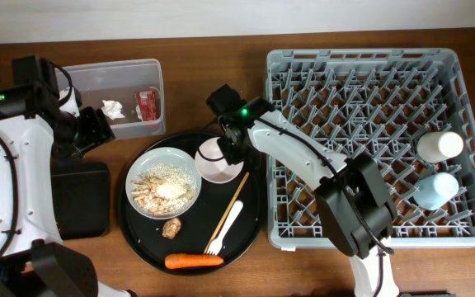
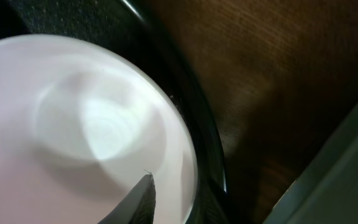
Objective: Sort waste into correct bins and load items into the dishwasher rack
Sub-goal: 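Carry the pink bowl into the rack and set it down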
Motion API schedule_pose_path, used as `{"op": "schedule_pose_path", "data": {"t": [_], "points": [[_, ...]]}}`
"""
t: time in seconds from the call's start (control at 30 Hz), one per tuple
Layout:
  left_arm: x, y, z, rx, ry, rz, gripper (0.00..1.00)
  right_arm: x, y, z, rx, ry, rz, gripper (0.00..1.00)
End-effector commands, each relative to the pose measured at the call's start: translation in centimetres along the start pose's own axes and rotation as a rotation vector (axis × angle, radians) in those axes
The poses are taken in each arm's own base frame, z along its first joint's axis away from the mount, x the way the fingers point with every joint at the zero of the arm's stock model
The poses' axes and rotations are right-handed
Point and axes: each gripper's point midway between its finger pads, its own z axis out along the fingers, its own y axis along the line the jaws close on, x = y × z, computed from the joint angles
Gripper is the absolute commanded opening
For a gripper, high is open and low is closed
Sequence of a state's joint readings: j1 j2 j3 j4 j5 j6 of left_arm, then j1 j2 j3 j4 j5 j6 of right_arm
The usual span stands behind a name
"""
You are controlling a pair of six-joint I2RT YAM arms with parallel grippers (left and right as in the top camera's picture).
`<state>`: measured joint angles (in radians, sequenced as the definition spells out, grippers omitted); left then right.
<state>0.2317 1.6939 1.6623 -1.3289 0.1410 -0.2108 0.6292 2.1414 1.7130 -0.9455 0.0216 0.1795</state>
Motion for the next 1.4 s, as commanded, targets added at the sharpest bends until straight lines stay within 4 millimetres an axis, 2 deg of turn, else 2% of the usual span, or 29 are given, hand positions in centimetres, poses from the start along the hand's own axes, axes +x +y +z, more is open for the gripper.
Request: {"op": "schedule_pose_path", "data": {"t": [0.0, 0.17, 0.27, 0.33, 0.47, 0.53, 0.67, 0.83, 0.93, 1.03, 1.1, 1.17, 1.2, 1.3, 1.37], "points": [[-0.1, 0.2, -0.3, -0.006, -0.008, -0.015, 0.71, -0.1, 0.2, -0.2, 0.0, -0.006, -0.007, 0.27], [0.0, 0.2, -0.3, -0.006, -0.008, -0.015, 0.71, 0.5, 0.1, 0.5, 0.003, 0.007, -0.007, 0.22], [0.0, 0.2, -0.3, -0.006, -0.007, -0.015, 0.71, 0.4, 0.1, 0.5, 0.003, 0.003, -0.007, 0.14], [0.0, 0.2, -0.3, -0.007, -0.005, -0.015, 0.71, 0.4, 0.1, 0.5, 0.003, 0.003, -0.008, 0.04], [0.1, 0.2, -0.3, -0.007, -0.004, -0.015, 0.71, 0.5, 0.0, 0.4, 0.008, 0.007, -0.007, 0.04], [0.1, 0.2, -0.3, -0.007, -0.003, -0.015, 0.71, 0.5, -0.6, -0.5, 0.038, 0.011, -0.006, 0.04], [0.0, 0.2, -0.3, -0.007, -0.004, -0.015, 0.71, -1.0, -2.0, -4.8, 0.111, -0.055, -0.003, 0.04], [0.1, 0.2, -0.3, -0.007, -0.003, -0.015, 0.71, -3.6, -3.8, -13.6, 0.156, -0.232, 0.009, 0.04], [0.1, 0.2, -0.3, -0.007, -0.002, -0.016, 0.71, -4.0, -6.5, -18.5, 0.231, -0.329, 0.049, 0.04], [0.1, 0.2, -0.3, -0.007, -0.002, -0.016, 0.72, -2.8, -11.6, -22.7, 0.403, -0.383, 0.122, 0.03], [0.0, 0.2, -0.3, -0.007, -0.006, -0.015, 0.71, -0.9, -16.1, -25.4, 0.579, -0.373, 0.191, 0.04], [-0.2, 0.1, -0.3, -0.004, -0.016, -0.014, 0.71, 0.9, -19.6, -27.1, 0.714, -0.344, 0.247, 0.04], [-0.4, 0.1, -0.3, -0.003, -0.024, -0.013, 0.71, 2.5, -22.4, -28.1, 0.822, -0.307, 0.303, 0.04], [-0.6, 0.0, -0.3, -0.001, -0.03, -0.023, 0.71, 5.9, -27.2, -30.0, 1.002, -0.281, 0.516, 0.04], [-0.6, 0.0, -0.3, -0.001, -0.029, -0.023, 0.71, 7.8, -29.9, -30.4, 1.063, -0.287, 0.673, 0.04]]}}
